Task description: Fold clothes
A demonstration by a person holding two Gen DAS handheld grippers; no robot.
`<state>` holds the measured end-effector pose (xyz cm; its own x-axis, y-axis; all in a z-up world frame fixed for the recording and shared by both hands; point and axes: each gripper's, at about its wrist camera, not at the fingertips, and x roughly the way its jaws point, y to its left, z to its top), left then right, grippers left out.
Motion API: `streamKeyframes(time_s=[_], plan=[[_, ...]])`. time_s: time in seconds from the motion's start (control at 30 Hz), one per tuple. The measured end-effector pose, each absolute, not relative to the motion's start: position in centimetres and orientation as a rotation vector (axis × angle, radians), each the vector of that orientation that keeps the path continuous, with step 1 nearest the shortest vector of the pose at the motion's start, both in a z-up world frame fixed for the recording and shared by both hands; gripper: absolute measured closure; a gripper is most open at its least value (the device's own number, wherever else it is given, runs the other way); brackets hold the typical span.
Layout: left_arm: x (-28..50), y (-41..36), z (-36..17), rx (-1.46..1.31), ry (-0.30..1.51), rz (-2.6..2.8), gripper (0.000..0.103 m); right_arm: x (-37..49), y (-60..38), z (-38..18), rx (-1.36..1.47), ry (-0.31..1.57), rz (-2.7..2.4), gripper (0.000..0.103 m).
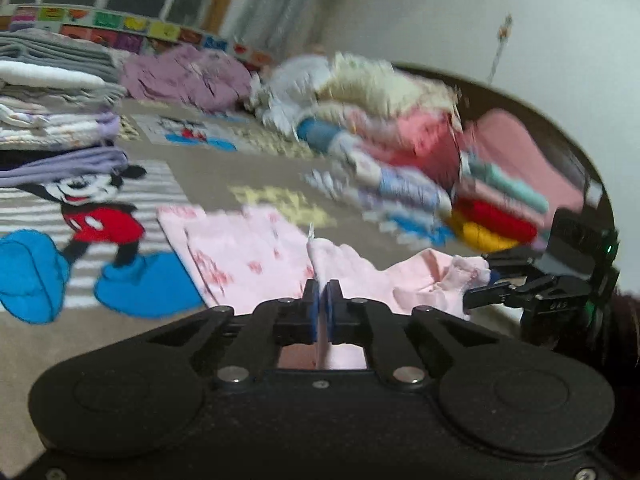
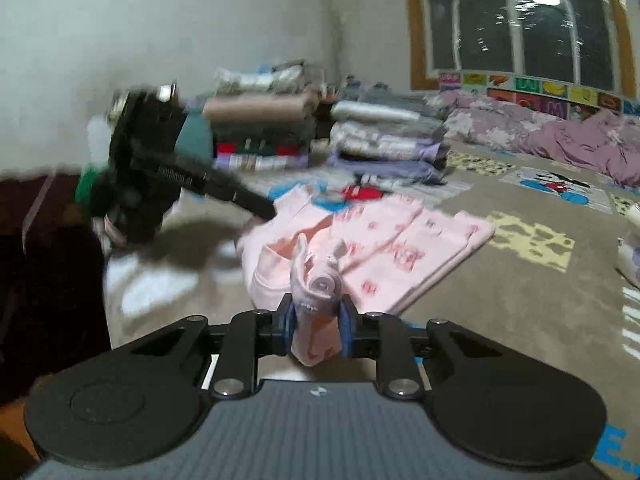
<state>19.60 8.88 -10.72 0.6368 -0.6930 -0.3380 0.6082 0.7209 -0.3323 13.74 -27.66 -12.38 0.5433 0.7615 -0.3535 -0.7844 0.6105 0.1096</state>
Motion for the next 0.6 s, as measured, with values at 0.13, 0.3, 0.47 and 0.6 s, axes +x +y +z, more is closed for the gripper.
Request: streamKeyframes(time_s=[0.13, 0.3, 0.47, 0.6], plan=[[20.9, 9.3, -9.8, -0.247, 0.394, -0.725, 0.101, 16.4, -28.3, -11.0, 0.052, 0.339, 0.888, 0.08], [23.6, 9.9, -9.4, -0.291, 0.349, -0.682, 0.101, 20.4, -28.4, -10.2, 0.159, 0.299, 0.872, 0.081], [26.6, 10.4, -9.2, -0.302, 0.312, -0.657, 0.101, 25.3, -28.7, -10.2, 0.23, 0.294, 0.846, 0.085], [29.0, 10.6, -9.4, -0.305, 0.301, -0.646, 0.101, 28.8, -28.6, -10.6, 0.25, 0.296, 0.823, 0.086]])
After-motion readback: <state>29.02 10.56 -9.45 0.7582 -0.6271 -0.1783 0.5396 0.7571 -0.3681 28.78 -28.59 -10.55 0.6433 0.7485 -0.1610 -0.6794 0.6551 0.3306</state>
